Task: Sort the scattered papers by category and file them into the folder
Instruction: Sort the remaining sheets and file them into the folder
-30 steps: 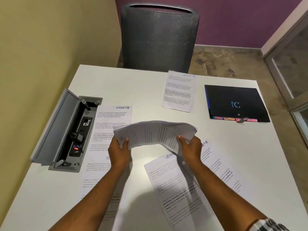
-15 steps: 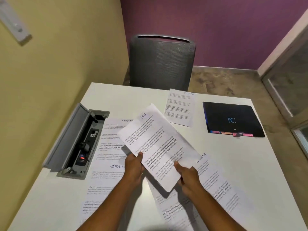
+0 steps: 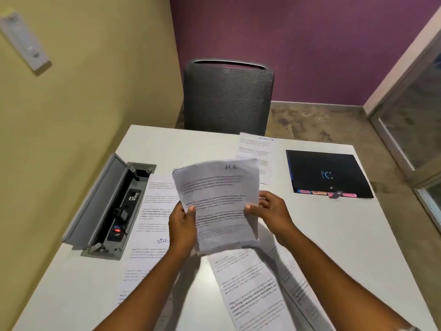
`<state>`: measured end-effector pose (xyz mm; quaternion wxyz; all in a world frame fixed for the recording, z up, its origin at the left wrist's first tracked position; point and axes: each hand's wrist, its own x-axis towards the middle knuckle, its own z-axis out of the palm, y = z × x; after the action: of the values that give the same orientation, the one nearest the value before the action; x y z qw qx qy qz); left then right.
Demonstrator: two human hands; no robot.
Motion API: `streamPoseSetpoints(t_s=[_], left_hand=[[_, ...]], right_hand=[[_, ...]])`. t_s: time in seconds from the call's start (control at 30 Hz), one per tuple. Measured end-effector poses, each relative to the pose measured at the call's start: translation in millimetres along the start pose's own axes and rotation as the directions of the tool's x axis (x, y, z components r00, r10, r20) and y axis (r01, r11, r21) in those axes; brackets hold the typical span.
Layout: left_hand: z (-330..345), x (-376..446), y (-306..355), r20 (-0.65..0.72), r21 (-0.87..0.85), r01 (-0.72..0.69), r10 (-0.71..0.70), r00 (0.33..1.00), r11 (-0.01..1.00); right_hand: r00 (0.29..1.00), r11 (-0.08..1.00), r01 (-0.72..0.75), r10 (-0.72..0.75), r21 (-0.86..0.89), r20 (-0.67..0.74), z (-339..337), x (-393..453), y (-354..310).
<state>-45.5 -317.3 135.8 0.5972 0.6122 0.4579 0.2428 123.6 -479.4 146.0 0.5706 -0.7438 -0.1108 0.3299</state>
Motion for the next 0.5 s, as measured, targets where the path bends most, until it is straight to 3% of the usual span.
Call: streamPoseSetpoints(t_s=[0.17, 0.3, 0.5], left_hand=[[14, -4, 6, -0.014, -0.017, -0.101, 0.101, 0.995, 0.995], [16, 6, -1, -0.011, 0.008, -0.117, 0.117, 0.993, 0.993], [19, 14, -25, 0.115, 0.155, -0.057, 0.039, 0.993, 0.986]], right_hand=[[0.965, 0.979, 0.201, -0.196, 0.014, -0.176, 28, 3, -15], [0.958, 0.983, 0.181, -0.173, 0.016, -0.230, 41, 3, 10], [0.964, 0.997, 0.073, -0.072, -0.003, -0.255, 44, 5, 39]])
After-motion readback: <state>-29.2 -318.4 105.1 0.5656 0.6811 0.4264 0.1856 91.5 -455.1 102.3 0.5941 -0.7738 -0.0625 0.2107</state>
